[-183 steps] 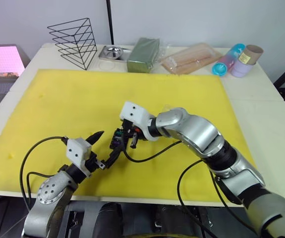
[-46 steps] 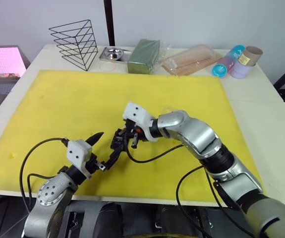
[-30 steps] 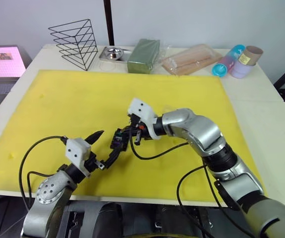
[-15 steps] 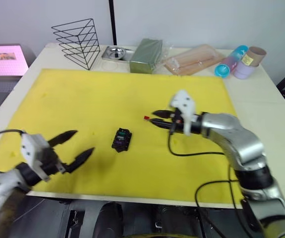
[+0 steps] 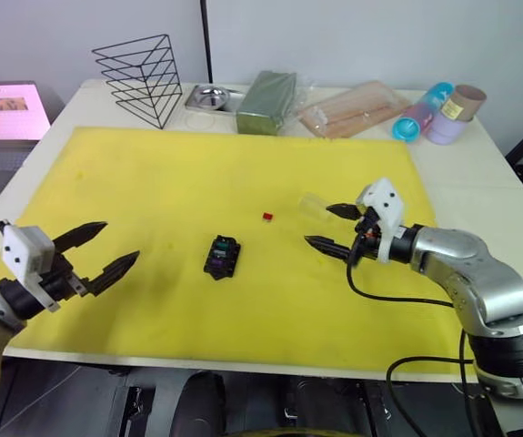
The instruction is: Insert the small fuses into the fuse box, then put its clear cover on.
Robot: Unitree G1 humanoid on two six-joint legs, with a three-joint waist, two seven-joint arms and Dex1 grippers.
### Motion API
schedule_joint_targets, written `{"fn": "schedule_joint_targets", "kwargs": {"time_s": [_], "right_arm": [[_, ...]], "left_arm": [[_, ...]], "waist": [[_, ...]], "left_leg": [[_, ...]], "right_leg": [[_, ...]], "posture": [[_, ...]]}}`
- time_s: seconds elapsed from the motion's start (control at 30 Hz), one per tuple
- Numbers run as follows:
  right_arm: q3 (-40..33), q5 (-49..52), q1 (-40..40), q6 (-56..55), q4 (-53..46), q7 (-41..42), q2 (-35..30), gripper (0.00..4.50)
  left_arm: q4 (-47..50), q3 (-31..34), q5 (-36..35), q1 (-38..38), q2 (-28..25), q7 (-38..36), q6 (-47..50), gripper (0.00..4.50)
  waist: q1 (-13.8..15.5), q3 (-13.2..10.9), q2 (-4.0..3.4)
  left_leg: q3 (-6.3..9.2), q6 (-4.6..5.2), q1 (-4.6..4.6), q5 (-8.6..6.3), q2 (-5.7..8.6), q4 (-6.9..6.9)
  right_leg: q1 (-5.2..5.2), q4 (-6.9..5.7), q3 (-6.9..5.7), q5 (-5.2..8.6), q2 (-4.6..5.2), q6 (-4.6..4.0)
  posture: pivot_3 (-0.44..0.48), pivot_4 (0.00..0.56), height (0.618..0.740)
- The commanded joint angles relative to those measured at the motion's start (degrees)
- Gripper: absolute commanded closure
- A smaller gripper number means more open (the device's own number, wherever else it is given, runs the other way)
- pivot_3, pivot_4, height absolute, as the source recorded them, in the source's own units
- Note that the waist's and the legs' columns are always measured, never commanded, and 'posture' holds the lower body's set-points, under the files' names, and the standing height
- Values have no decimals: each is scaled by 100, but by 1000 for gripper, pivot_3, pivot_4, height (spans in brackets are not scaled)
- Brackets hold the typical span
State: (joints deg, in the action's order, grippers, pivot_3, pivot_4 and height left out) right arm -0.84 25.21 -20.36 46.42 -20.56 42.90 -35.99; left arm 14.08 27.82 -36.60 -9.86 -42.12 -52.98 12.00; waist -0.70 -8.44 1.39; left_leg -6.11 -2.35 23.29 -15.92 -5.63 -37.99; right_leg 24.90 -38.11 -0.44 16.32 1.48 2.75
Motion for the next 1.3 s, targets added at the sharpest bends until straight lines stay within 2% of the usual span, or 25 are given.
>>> {"fn": "schedule_joint_targets", "kwargs": {"time_s": [0.03, 0.2, 0.33, 0.43, 0.53, 0.77, 1.07, 1.3], "right_arm": [[-175, 632, -518, 794, 13, -152, 289, 18], [-619, 1655, -1465, 2501, 802, -433, 927, 18], [-951, 2031, -2081, 3403, 1877, -602, 1417, 18], [-1039, 1979, -2323, 3692, 2459, -814, 1632, 697], [-1558, 1973, -2625, 3852, 3140, -1216, 2026, 1557], [-2608, 1835, -2988, 3927, 4138, -2234, 2641, 1557], [-2491, 1601, -3016, 3559, 4536, -2515, 2758, 1557], [-2381, 1597, -3099, 3354, 4753, -2429, 2826, 1557]], "left_arm": [[353, -113, -156, 201, -145, -245, 54, 0], [696, -413, -270, 510, -311, -590, 198, 0], [817, -659, -289, 732, -342, -722, 286, 0], [828, -766, -267, 794, -306, -751, 333, 0], [948, -892, -227, 784, -218, -700, 332, 0], [1236, -976, -259, 690, -135, -577, 424, 0], [1217, -1009, -231, 725, -136, -578, 448, 0], [1162, -1021, -217, 745, -165, -650, 451, 0]], "waist": [[-16, 0, 0], [-13, 0, -1], [-11, 0, -1], [-10, 0, -1], [-13, 0, -2], [-20, 1, -2], [-31, 1, -4], [-42, 1, -4]], "left_leg": [[0, 0, 0, 0, 0, 0], [2, 0, 0, 0, -2, 0], [-2, 0, 2, 0, -1, 0], [-2, 0, 3, 0, -1, 0], [-3, 0, 3, 0, -1, 0], [-2, -1, 5, 1, -1, 0], [-1, -1, 6, 1, -1, 0], [0, -1, 6, 1, -1, 0]], "right_leg": [[0, 0, 0, 0, -1, 0], [1, -4, 1, -1, -4, 0], [2, -3, 2, -1, -3, 0], [1, -3, 2, -1, -3, 0], [2, -3, 2, -2, -3, 1], [4, -4, 3, -2, -3, 2], [4, -3, 2, -2, -3, 2], [4, -4, 2, -2, -4, 2]], "posture": [[0, 150, 740], [0, 150, 740], [0, 150, 740], [0, 150, 740], [0, 150, 740], [0, 150, 740], [0, 150, 740], [0, 150, 740]]}}
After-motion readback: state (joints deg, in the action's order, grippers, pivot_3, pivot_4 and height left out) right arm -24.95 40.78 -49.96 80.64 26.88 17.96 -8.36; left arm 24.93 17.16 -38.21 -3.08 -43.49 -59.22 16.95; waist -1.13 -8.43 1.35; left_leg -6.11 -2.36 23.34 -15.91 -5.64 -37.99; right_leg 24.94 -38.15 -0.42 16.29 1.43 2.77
